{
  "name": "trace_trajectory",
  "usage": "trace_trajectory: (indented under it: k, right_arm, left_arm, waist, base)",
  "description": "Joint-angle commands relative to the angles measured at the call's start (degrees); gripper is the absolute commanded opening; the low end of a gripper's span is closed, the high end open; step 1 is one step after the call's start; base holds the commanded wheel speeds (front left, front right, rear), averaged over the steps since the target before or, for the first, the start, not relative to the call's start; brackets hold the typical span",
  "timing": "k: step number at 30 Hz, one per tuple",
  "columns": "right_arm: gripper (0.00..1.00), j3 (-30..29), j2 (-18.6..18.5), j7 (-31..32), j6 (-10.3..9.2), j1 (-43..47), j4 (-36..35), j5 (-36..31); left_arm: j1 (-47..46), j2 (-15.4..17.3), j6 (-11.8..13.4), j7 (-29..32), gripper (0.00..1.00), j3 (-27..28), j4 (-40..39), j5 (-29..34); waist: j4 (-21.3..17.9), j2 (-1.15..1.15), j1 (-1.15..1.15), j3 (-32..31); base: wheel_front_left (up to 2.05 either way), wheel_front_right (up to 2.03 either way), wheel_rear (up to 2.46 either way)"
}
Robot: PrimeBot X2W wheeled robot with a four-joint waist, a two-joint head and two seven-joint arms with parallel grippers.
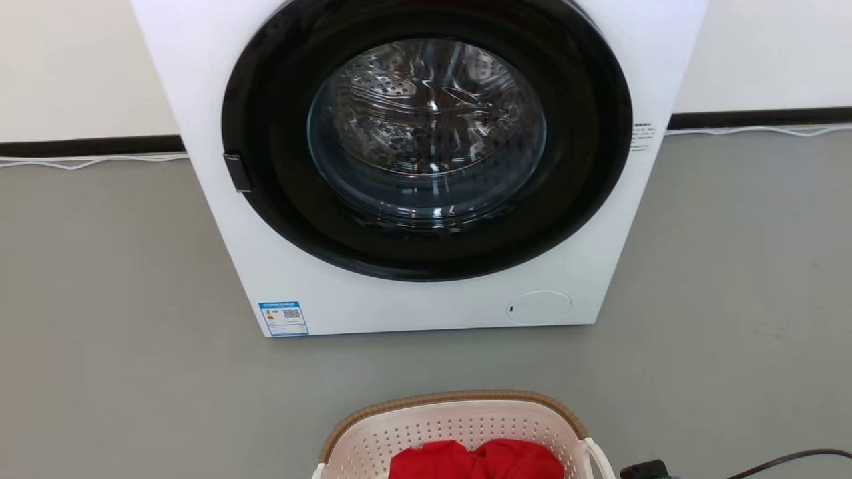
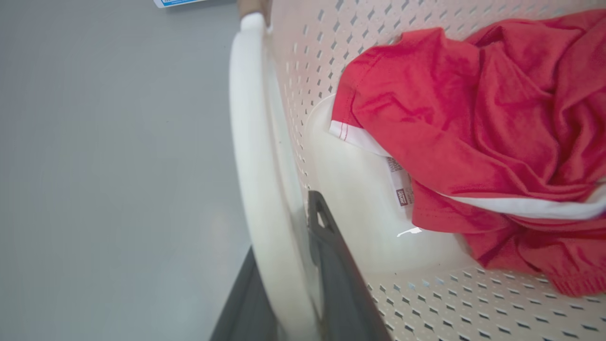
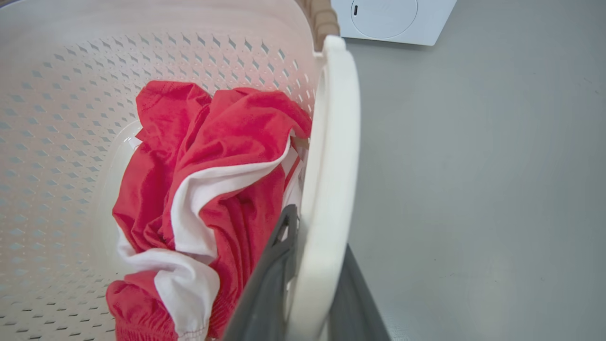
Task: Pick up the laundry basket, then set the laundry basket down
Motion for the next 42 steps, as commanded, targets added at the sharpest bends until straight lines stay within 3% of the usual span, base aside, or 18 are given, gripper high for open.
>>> trace_trajectory:
  k: [1, 17, 42]
  right_arm:
    - [0.0, 1.77, 1.08, -0.22, 1.01, -0.85, -2.49, -0.87]
    - [0.0, 0.42, 1.08, 1.85, 1.01, 1.15, -7.31, -1.2]
    - [0.0, -0.2, 1.08, 0.99, 1.01, 0.51, -6.75, -0.97]
  left_arm:
    - [-1.85, -0.52, -0.19, -0.82, 0.0, 0.2, -1.17, 0.39]
    - [-4.16, -0.52, -0.43, -1.84, 0.0, -2.07, 0.92, -2.04]
    - [-5.8, -0.52, -0.54, -2.71, 0.0, -4.78, 2.27, -4.45]
  waist:
    - [-0.28, 0.0, 0.0, 0.21]
    - [-1.02, 0.0, 0.0, 1.28]
    - [-1.05, 0.0, 0.0, 2.55]
  base:
    - [0.0, 0.0, 0.0]
    - [0.0, 0.0, 0.0]
    - [0.0, 0.0, 0.0]
